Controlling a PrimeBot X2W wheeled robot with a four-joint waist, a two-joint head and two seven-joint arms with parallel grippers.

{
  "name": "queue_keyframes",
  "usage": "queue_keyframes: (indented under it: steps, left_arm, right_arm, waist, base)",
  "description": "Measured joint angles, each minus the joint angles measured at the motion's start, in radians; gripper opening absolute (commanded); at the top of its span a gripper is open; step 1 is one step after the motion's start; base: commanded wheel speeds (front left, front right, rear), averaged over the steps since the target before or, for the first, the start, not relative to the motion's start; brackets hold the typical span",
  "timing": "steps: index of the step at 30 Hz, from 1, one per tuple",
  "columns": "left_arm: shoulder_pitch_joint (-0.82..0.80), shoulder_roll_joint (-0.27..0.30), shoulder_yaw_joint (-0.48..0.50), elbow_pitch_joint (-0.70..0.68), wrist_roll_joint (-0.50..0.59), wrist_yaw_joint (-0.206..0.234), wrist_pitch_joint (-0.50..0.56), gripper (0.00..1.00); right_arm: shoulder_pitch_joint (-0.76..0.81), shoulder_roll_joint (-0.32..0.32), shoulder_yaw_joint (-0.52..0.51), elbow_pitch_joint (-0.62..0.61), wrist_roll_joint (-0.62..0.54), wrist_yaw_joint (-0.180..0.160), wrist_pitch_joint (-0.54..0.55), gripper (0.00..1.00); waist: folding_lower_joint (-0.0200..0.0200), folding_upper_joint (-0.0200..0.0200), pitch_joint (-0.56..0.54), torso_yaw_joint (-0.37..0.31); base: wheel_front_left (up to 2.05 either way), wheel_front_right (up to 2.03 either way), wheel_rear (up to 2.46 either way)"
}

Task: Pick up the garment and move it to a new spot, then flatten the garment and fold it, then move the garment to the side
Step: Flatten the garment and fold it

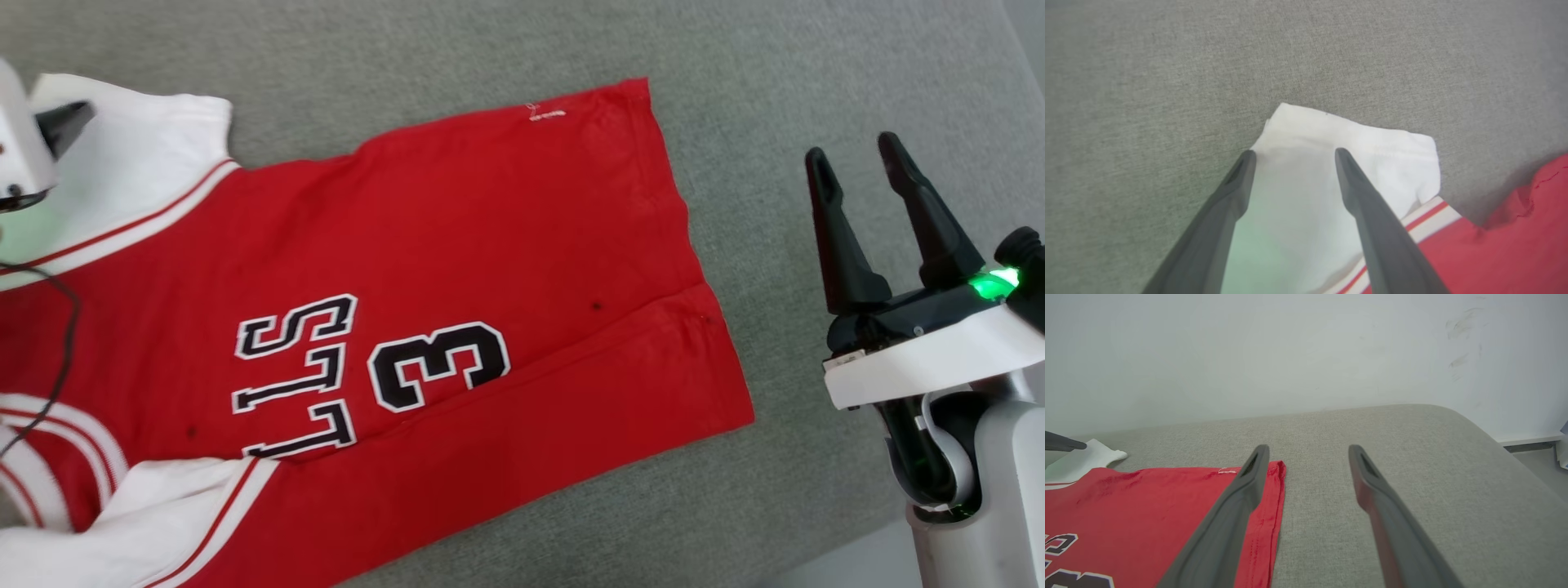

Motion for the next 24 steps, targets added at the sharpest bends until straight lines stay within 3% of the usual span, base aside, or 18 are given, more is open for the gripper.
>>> queue_keyframes:
  steps: [6,7,8,9,10,11,18,24]
  left_arm:
    - [-0.013,0.079,-0.011,-0.024,-0.003,0.055,0.157,1.00]
    - [-0.014,0.089,-0.012,-0.031,-0.009,0.067,0.180,0.94]
    - [-0.015,0.096,-0.012,-0.042,-0.010,0.076,0.196,0.50]
    - [-0.015,0.100,-0.013,-0.051,-0.010,0.083,0.209,0.34]
    - [-0.015,0.102,-0.012,-0.059,-0.014,0.091,0.220,0.09]
    - [-0.015,0.104,-0.012,-0.067,-0.017,0.099,0.227,0.00]
    - [-0.008,0.086,-0.017,-0.084,-0.019,0.105,0.208,0.00]
    - [-0.010,0.039,-0.015,-0.062,-0.015,0.061,0.120,0.00]
  right_arm:
    - [-0.009,0.005,0.029,-0.002,0.034,0.000,-0.008,1.00]
    - [-0.009,0.005,0.030,0.000,0.039,0.000,-0.011,1.00]
    - [-0.009,0.005,0.030,0.001,0.044,0.000,-0.012,1.00]
    - [-0.009,0.005,0.030,0.005,0.051,0.000,-0.012,1.00]
    - [-0.009,0.005,0.030,0.007,0.053,0.000,-0.012,1.00]
    - [-0.011,0.004,0.030,0.009,0.058,0.000,-0.012,1.00]
    - [-0.033,-0.019,0.022,0.027,0.119,0.000,0.014,1.00]
    - [-0.112,-0.070,0.012,0.092,0.235,0.000,0.144,1.00]
  waist:
    - [-0.0001,0.0000,0.056,-0.042]
    - [-0.0001,0.0000,0.064,-0.047]
    - [-0.0001,0.0000,0.071,-0.052]
    - [-0.0001,0.0000,0.077,-0.055]
    - [-0.0002,0.0000,0.082,-0.058]
    - [-0.0002,0.0000,0.087,-0.061]
    - [-0.0002,0.0000,0.089,-0.055]
    - [-0.0001,0.0000,0.066,-0.018]
  base:
    - [0.00,0.00,0.00]
    - [0.00,0.00,0.00]
    - [0.00,0.00,0.00]
    - [0.00,0.00,0.00]
    - [0.00,0.00,0.00]
    - [0.00,0.00,0.00]
    - [0.00,0.00,0.00]
    - [0.00,0.00,0.00]
